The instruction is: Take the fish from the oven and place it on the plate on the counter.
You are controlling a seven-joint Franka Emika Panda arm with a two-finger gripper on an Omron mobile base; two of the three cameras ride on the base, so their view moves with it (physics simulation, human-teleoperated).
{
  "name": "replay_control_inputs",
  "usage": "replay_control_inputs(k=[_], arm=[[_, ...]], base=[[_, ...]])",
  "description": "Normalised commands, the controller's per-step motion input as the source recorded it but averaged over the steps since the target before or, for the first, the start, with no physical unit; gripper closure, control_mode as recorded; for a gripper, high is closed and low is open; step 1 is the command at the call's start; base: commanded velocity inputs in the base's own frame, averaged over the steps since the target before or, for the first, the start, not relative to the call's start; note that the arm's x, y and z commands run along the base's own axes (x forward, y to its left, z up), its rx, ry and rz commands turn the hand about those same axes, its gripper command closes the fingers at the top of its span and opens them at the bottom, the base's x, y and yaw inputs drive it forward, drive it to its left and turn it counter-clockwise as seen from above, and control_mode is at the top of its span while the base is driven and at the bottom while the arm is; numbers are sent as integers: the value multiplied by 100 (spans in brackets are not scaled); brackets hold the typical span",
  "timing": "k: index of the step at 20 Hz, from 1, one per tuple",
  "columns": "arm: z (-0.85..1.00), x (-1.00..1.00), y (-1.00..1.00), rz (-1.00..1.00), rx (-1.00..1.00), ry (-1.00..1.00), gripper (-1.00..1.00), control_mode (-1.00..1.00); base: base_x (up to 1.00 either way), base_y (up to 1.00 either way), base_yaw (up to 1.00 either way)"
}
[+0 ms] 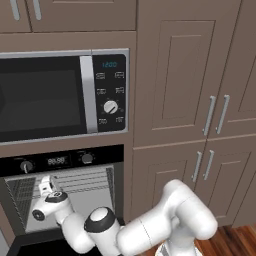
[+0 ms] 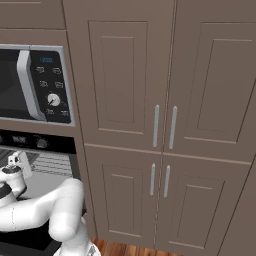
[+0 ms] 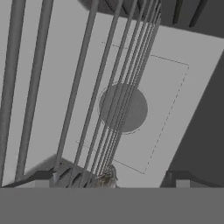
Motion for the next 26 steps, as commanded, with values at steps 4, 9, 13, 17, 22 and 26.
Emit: replay_control_inputs(k=[4, 9, 13, 17, 22, 26], arm=[[-52, -83, 8, -1, 0, -18, -100, -100], [-61, -70, 2, 0, 0, -12, -100, -100], [-81, -13, 0, 0, 0, -10, -100, -100], [-66, 7, 0, -4, 0, -10, -100, -100], [-75, 17, 0, -5, 0, -13, -100, -100], [-76, 19, 0, -5, 0, -16, -100, -100]], base=[[0, 0, 0], [0, 0, 0], [0, 0, 0], [0, 0, 0], [0, 0, 0], [0, 0, 0]])
